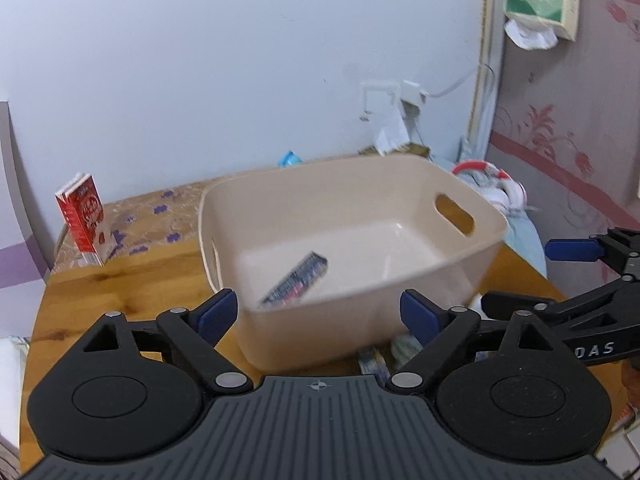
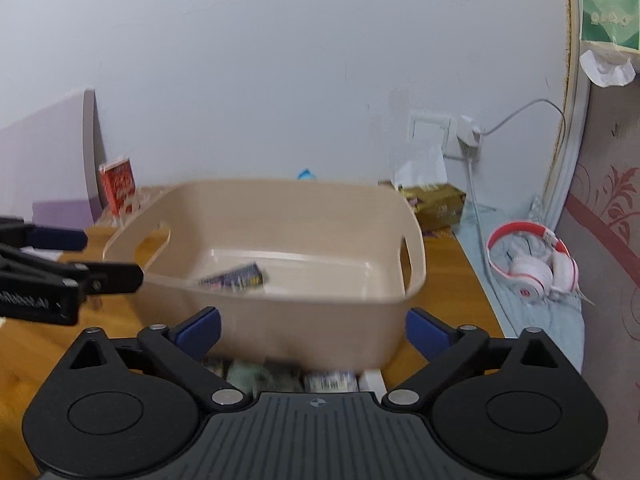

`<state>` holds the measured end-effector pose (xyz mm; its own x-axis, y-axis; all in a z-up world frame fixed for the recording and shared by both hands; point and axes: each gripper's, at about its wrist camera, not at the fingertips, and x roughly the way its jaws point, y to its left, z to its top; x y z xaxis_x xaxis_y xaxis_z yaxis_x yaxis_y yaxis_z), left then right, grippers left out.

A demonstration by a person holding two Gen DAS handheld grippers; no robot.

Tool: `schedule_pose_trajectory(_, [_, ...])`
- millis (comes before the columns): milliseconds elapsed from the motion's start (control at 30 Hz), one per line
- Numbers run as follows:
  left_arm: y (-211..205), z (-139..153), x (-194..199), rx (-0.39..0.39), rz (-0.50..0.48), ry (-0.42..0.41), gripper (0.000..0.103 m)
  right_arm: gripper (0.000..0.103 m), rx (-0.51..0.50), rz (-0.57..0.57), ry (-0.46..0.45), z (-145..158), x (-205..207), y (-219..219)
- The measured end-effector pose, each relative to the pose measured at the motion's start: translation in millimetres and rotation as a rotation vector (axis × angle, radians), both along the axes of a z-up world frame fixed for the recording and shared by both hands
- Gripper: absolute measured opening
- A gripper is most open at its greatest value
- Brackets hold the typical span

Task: Organize objects
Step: 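Lift both held items over the bin and open both grippers, then grasp the green herb bag with the left gripper while the right grasps the plaid scrunchie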

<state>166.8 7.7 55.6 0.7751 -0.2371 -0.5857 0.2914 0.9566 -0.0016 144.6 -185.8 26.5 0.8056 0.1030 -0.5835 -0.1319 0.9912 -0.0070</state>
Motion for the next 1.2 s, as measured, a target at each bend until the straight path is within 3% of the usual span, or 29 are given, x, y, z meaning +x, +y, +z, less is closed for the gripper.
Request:
schedule_pose_trajectory(200, [-9.2,-32.5,-18.2,0.028,-0.032,0.082,0.091,0.103,-0.053,-0.004,0.075,-29.3,-21.7,0.5])
schedule_pose_trajectory(433, [-16.7,-61.8,-35.8,0.063,-0.117,0.144,0.091,0.103,-0.181,-0.01,0.135,-57.6,-37.5,5.2])
schedule_pose_trajectory(633, [-21.0,-77.7,-45.1,0.081,-0.161,0.178,0.091,0.103,-0.091,0.025,0.166,-71.5,-43.2,0.2])
schedule_pose_trajectory(1000, [-24.2,-97.4,-25.7,0.038,-0.157,0.212,0.09,0.101,-0.09,0.051,0.126,-80.8,-30.4,0.7])
schedule_pose_trajectory(1200, [-15.6,-101.3,-12.0,0.018,-0.128,0.231,0.076,0.095,-0.07,0.101,0.122,-87.2,-11.7,7.3])
